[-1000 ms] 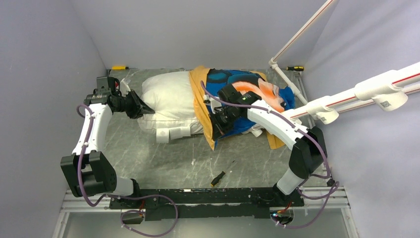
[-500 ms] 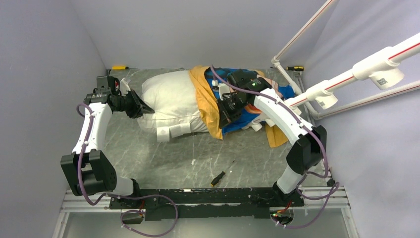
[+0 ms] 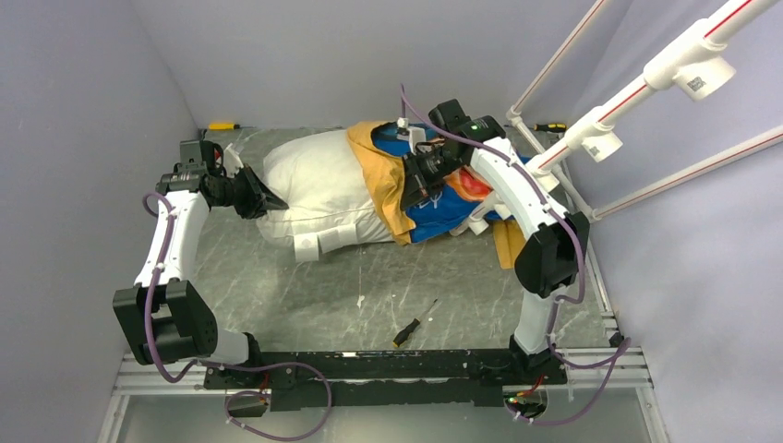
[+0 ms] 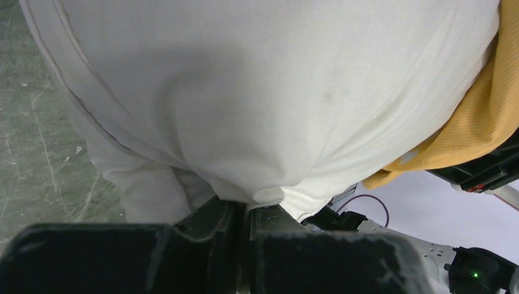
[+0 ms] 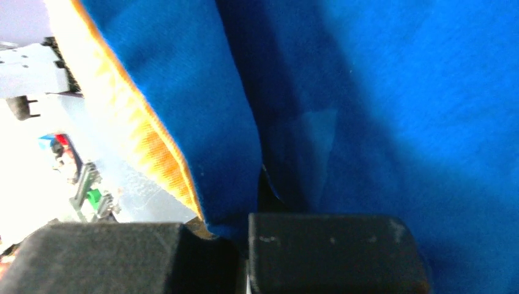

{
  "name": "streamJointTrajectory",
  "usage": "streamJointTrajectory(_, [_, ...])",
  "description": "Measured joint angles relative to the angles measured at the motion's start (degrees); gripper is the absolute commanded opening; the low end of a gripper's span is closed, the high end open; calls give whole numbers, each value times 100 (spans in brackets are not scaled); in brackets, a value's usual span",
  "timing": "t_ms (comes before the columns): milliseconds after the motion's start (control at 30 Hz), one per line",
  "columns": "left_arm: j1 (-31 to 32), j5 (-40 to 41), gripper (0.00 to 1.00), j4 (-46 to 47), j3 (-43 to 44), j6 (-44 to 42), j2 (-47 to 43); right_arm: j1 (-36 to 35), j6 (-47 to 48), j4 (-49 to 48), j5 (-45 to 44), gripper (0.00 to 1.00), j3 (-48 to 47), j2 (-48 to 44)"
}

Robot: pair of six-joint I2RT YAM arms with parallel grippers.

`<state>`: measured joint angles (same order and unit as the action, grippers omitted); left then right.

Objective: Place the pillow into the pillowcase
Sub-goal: Stuff the pillow into the pillowcase.

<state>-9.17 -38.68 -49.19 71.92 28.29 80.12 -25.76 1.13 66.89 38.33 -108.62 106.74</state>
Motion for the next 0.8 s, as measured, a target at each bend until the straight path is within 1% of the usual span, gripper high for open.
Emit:
streamJointTrajectory(200, [2,-7,2,4,11,0,0,264,26,-9,887,0,-448,592])
streamJointTrajectory(433, [24,-52,1,9,13,2,0,501,-138,-260,1766,0,-599,1220])
streamJointTrajectory(567, [31,-52,2,11,68,2,20,520,-313,-350,1980,0,-822,1381])
streamJointTrajectory(800, [33,-46,1,9,111,0,42,522,-557,-485,2120,0,-833,1447])
